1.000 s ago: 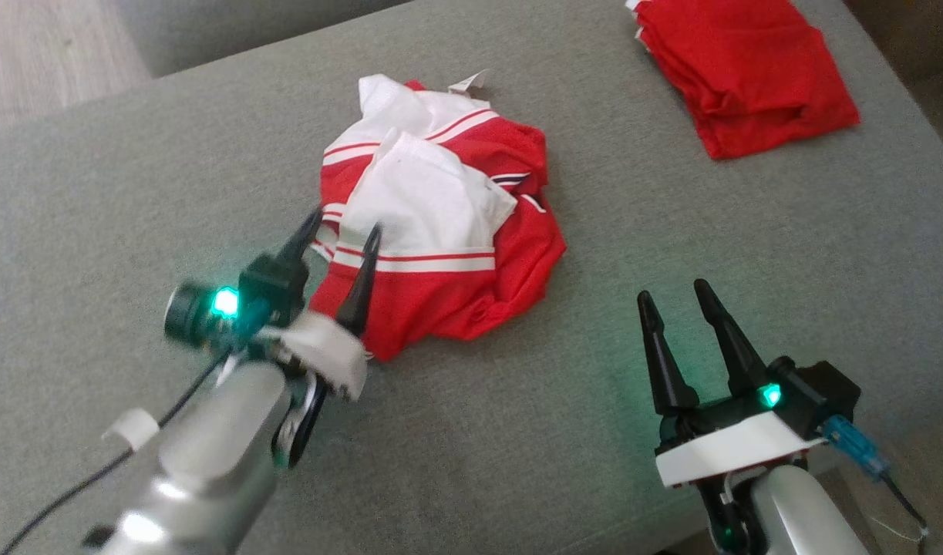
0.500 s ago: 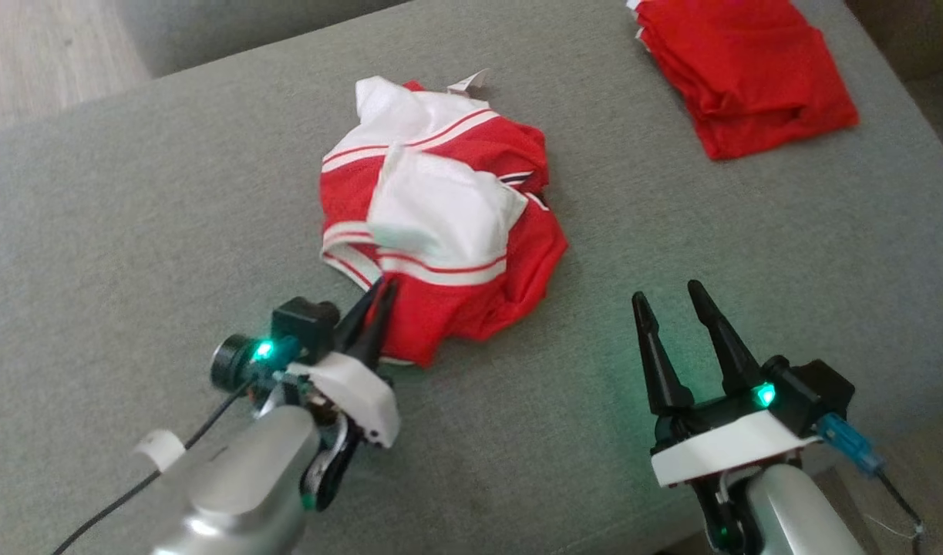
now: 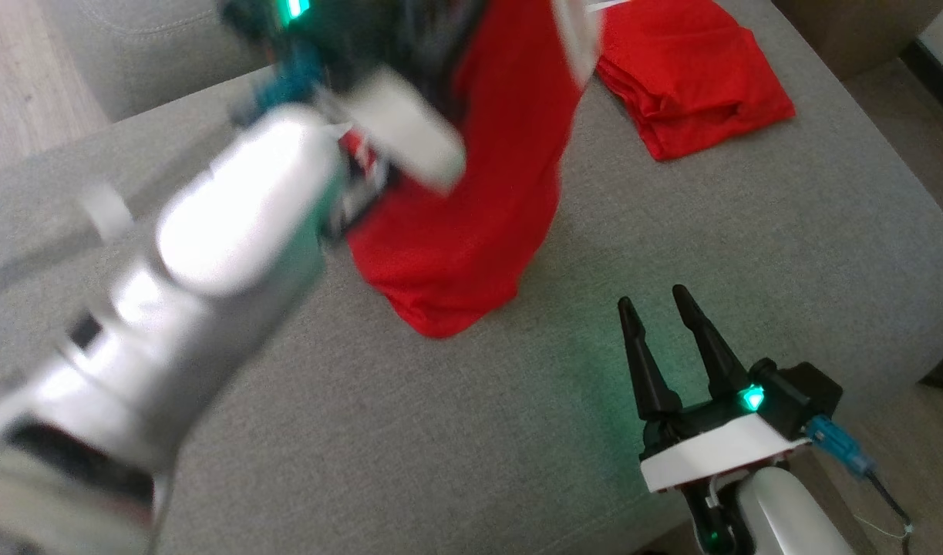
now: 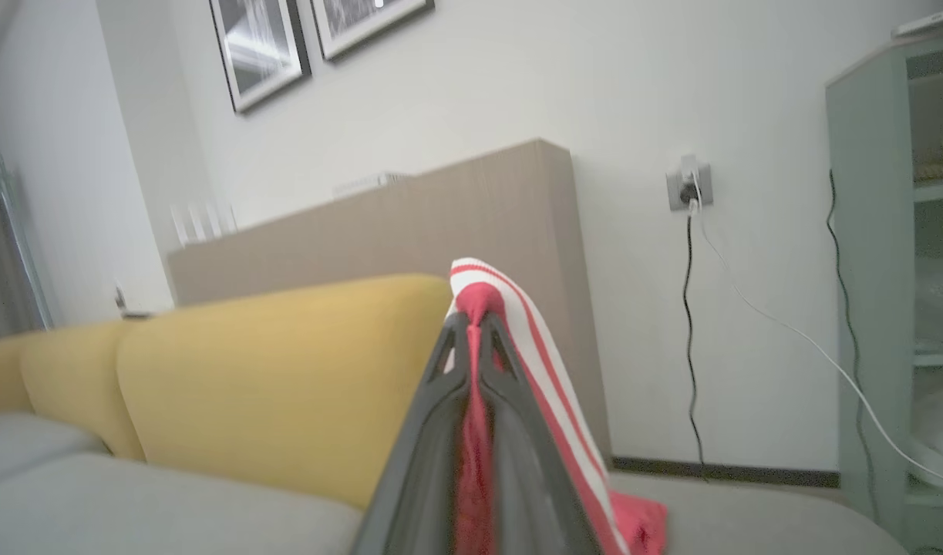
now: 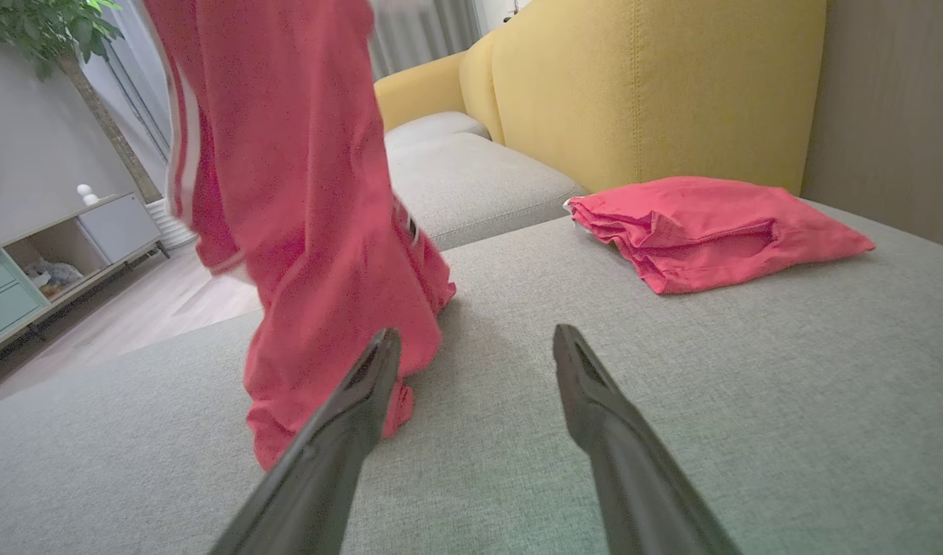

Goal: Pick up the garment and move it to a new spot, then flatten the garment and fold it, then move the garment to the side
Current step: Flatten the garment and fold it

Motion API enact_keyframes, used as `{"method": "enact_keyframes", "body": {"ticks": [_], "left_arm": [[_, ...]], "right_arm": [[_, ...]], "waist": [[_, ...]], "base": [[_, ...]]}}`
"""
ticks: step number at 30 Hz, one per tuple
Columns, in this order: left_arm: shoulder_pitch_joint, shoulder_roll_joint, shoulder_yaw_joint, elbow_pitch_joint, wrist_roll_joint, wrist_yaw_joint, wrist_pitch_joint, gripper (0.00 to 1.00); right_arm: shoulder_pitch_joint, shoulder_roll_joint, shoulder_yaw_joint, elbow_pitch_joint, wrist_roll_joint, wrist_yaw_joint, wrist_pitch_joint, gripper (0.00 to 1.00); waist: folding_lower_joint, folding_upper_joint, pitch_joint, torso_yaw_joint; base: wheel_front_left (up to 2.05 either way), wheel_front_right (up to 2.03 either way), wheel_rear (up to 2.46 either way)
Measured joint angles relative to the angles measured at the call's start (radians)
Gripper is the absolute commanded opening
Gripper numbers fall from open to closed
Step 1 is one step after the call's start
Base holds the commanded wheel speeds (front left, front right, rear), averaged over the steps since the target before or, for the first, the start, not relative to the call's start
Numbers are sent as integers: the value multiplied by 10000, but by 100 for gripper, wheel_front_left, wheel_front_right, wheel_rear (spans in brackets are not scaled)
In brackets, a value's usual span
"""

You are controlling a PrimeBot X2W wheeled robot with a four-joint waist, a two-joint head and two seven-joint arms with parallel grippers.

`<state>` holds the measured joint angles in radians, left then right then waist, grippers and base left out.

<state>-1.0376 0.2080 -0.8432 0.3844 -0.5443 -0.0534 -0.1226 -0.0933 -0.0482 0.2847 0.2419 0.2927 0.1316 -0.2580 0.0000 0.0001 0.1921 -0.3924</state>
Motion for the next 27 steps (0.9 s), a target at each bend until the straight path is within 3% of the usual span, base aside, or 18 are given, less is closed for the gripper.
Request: {"method": "enact_keyframes", "body": {"ticks": [7,12,15,19,24,25,26,27], "left_arm": [[-3078,-102,1095,485,178,33,-40,0],[-3032,136,1494,504,-23,336,-109,0],[-1268,623,1549,163,-449,585,-127,0],[2582,1348,1605,-205,-1214,1179,-573,0],[6722,1267,1743,-451,-2410,1427,-1106,0],[7217,1200,1770,-500,-2523,1429,-1139,8],[7594,1127,1791,-569,-2594,1425,-1179,49],[7876,1055,1820,-671,-2627,1415,-1191,100]], "right_arm": [[28,0,-77,-23,65,0,0,100],[53,0,-353,-50,48,0,0,100],[57,2,-387,-71,-56,0,0,100],[60,2,-614,-88,-186,0,0,100],[70,0,-920,-86,-410,0,0,100],[69,0,-951,-88,-460,0,0,100],[70,0,-963,-88,-504,0,0,100],[66,2,-963,-94,-554,0,0,100]], "waist": [[0,0,-99,263],[0,0,-181,883],[0,0,-196,1352],[0,0,-137,1968],[0,0,27,2665],[0,0,67,2791],[0,0,110,2908],[0,0,159,3006]], "base": [[0,0,0],[0,0,0],[0,0,0],[0,0,0],[0,0,0],[0,0,0],[0,0,0],[0,0,0]]}}
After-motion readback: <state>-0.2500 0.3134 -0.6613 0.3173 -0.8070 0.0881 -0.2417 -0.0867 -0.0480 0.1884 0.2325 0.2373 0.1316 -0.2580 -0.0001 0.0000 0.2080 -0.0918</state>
